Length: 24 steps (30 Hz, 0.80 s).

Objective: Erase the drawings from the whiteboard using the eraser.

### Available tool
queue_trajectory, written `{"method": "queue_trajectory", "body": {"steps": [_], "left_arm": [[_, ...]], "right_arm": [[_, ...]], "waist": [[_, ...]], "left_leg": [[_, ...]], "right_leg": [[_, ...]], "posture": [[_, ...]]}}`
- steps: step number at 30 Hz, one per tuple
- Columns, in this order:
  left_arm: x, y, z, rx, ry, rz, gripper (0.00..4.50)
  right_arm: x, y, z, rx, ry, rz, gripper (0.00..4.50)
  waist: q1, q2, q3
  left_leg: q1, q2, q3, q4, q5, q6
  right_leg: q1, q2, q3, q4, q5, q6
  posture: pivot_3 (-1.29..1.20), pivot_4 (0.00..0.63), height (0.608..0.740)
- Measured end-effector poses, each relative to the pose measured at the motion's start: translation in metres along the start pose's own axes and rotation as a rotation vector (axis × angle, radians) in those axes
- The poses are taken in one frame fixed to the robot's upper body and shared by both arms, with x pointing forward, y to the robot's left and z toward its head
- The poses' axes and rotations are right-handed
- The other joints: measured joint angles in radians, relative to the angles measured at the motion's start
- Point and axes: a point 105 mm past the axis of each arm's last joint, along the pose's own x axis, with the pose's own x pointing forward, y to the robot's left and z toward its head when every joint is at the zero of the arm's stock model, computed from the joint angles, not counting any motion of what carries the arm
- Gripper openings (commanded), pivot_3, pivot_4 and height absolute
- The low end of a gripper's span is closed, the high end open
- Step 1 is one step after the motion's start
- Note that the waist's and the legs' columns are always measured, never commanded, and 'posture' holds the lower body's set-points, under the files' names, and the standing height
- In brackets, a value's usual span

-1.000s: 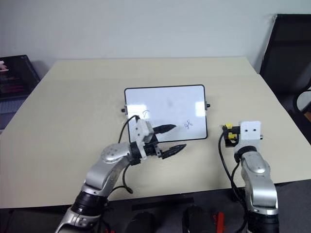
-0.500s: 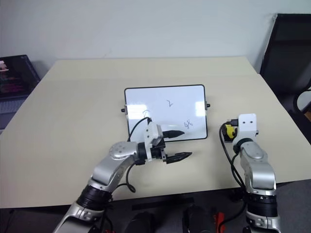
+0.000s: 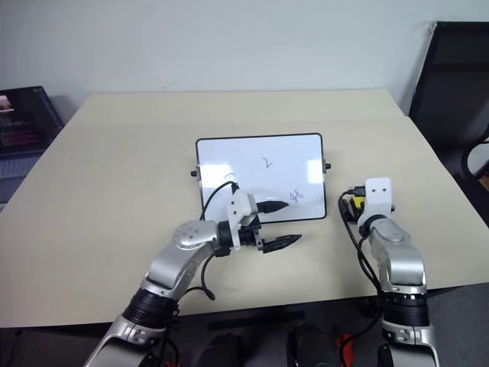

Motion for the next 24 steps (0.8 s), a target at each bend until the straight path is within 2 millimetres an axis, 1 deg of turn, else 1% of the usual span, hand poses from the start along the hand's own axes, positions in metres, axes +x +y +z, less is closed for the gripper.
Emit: {"method": "queue_trajectory", "body": {"steps": [10,14,19,24], "left_arm": [[-0.001,0.001,-0.002,-0.008,0.003,0.021,4.50],[-0.001,-0.001,-0.002,-0.006,0.001,0.020,4.50],[-0.001,0.000,-0.002,-0.010,0.000,0.027,4.50],[-0.001,0.001,-0.002,-0.012,-0.002,0.036,4.50]], "right_arm": [[0.001,0.005,-0.007,0.028,0.036,0.001,4.45],[0.001,0.005,-0.011,0.034,0.051,-0.005,4.45],[0.000,0.001,-0.012,0.041,0.053,-0.020,4.45],[0.000,0.002,-0.014,0.049,0.056,-0.029,4.45]], "waist": [[0.000,0.000,0.000],[0.000,0.000,0.000],[0.000,0.000,0.000],[0.000,0.000,0.000]], "left_leg": [[0.000,0.000,0.000,0.000,0.000,0.000],[0.000,0.000,0.000,0.000,0.000,0.000],[0.000,0.000,0.000,0.000,0.000,0.000],[0.000,0.000,0.000,0.000,0.000,0.000]], "right_leg": [[0.000,0.000,0.000,0.000,0.000,0.000],[0.000,0.000,0.000,0.000,0.000,0.000],[0.000,0.000,0.000,0.000,0.000,0.000],[0.000,0.000,0.000,0.000,0.000,0.000]], "posture": [[0.00,0.150,0.740],[0.00,0.150,0.740],[0.00,0.150,0.740],[0.00,0.150,0.740]]}}
